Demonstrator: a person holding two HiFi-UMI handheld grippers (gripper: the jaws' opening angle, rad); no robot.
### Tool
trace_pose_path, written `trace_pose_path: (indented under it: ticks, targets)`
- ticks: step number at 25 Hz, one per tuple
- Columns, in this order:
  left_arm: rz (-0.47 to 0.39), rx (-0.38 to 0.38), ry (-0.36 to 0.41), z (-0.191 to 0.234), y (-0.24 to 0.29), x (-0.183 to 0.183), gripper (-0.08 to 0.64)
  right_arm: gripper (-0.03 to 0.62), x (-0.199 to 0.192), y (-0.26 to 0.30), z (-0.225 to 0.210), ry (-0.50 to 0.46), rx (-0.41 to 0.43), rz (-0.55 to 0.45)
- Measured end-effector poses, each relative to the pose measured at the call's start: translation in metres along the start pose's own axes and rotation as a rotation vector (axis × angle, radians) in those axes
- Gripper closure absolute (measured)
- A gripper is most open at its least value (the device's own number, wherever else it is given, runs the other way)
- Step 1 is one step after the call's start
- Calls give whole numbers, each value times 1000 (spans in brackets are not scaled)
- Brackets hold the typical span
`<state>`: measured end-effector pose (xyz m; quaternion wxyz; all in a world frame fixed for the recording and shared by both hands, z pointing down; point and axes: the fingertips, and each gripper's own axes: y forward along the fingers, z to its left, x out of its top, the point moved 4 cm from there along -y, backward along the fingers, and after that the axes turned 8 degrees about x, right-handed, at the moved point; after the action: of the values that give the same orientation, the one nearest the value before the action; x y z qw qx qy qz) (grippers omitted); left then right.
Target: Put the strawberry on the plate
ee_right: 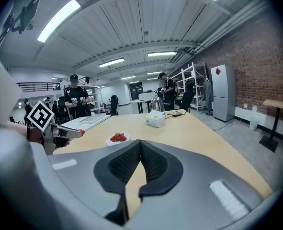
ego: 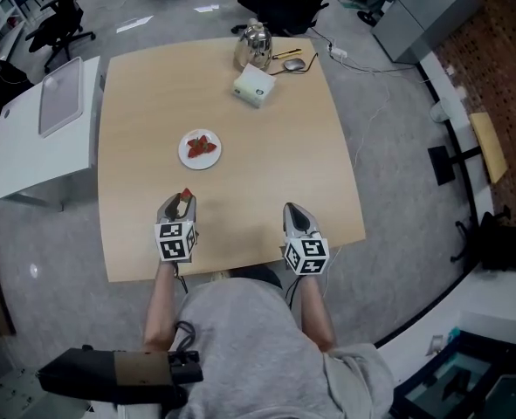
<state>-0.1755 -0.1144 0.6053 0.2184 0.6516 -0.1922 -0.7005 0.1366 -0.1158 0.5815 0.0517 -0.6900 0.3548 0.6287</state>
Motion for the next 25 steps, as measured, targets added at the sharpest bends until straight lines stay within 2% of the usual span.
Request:
trace_pose_path:
  ticks: [11,25]
  targets:
    - [37,-30,15,-12,58,12,390,586,-2,17,-32,36,-39,39]
    - [117,-30,11,-6,131,5,390,586,-7,36,-62,65,-84,99]
